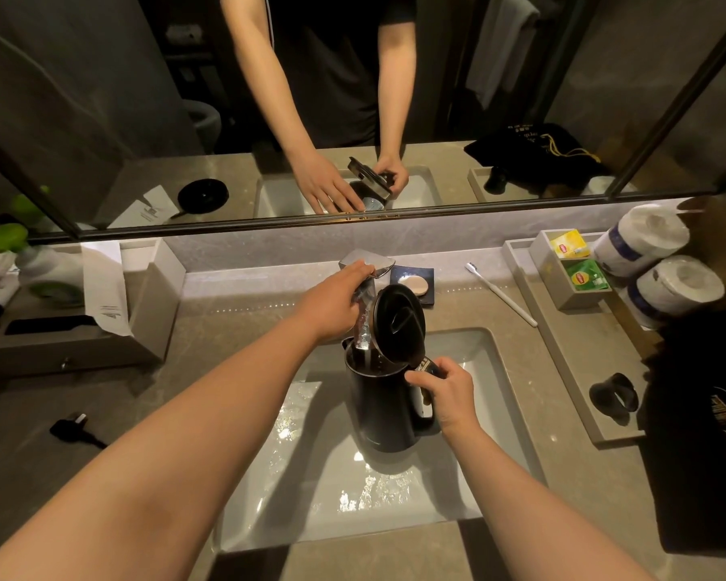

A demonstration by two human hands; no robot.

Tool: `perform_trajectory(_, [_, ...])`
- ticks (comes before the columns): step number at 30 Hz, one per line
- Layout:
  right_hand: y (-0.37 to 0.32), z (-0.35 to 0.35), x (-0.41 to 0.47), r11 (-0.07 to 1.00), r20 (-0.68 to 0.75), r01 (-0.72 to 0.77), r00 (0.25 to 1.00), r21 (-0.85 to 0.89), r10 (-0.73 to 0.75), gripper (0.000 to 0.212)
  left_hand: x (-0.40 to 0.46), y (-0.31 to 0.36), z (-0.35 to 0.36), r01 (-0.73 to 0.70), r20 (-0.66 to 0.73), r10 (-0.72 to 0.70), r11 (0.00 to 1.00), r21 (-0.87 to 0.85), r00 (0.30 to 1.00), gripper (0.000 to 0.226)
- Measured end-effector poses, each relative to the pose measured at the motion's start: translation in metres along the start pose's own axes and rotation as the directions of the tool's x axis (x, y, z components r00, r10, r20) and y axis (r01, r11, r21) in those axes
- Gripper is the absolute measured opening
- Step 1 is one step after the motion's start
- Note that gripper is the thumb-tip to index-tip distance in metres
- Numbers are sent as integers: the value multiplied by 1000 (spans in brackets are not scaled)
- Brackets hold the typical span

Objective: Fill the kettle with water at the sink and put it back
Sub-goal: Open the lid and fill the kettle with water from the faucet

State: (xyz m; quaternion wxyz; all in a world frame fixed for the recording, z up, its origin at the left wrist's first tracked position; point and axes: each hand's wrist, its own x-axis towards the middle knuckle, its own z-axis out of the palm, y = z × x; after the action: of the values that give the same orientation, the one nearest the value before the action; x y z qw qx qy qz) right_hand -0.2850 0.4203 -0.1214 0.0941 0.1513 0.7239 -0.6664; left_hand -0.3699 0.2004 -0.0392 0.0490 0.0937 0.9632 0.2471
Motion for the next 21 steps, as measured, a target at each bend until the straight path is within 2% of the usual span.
perform_trajectory(13, [3, -1, 2, 1000, -8, 2, 1000, 1, -2, 25, -2, 2, -1, 1, -5, -1, 1000, -10, 1000, 57])
perform_trajectory(21, [3, 1, 2, 1000, -13, 1, 1000, 20, -1, 42, -2, 3, -2, 7, -2, -7, 1000, -4, 1000, 56])
